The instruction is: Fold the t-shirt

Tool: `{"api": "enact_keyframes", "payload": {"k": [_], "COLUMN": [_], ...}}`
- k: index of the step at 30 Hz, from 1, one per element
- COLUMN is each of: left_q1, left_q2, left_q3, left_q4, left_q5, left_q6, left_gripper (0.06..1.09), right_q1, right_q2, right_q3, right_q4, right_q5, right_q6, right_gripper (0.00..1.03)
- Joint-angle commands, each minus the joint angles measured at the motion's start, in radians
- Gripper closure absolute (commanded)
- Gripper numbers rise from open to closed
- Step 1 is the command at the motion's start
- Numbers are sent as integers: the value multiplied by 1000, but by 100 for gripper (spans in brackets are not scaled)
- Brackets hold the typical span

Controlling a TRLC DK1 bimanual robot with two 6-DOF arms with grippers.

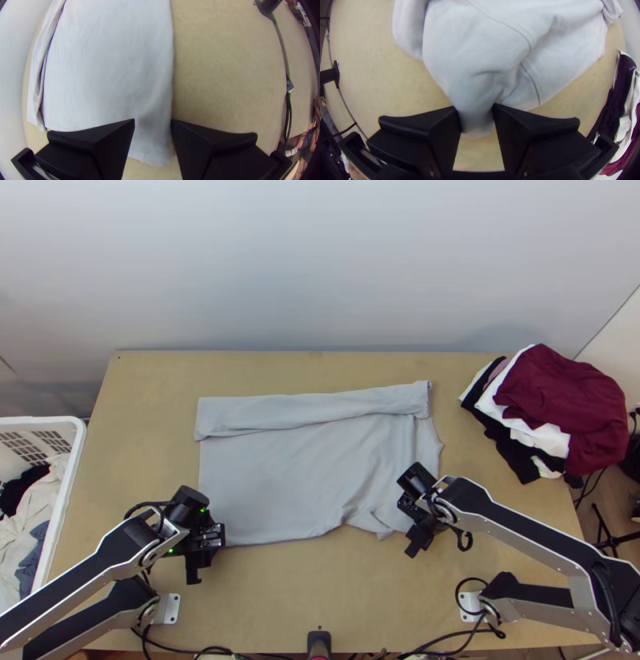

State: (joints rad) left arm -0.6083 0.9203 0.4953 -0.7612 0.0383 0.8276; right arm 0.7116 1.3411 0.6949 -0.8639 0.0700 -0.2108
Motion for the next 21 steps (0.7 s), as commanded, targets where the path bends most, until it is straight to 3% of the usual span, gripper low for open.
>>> {"api": "enact_keyframes", "payload": {"k": [1,3,8,10,21], "left_q1": [5,13,13,13,13], "left_q2": [-38,-47,-47,-47,-38], "left_q3": [26,48,46,43,0], "left_q4": [-30,-52,-67,-66,-69], "left_q5": [34,55,95,101,126], "left_q6": [8,5,7,7,7], "left_gripper": [66,66,97,105,105], "right_q1": [2,2,2,3,3], "right_q2": [-7,-19,-28,-28,-23], "right_q3": [5,9,8,8,0], "right_q4": [-1,-4,-3,0,2], "right_q5": [-3,-3,-3,-3,-4], "right_q6": [-4,-6,-10,-15,-13], "right_gripper": [74,78,96,100,100]}}
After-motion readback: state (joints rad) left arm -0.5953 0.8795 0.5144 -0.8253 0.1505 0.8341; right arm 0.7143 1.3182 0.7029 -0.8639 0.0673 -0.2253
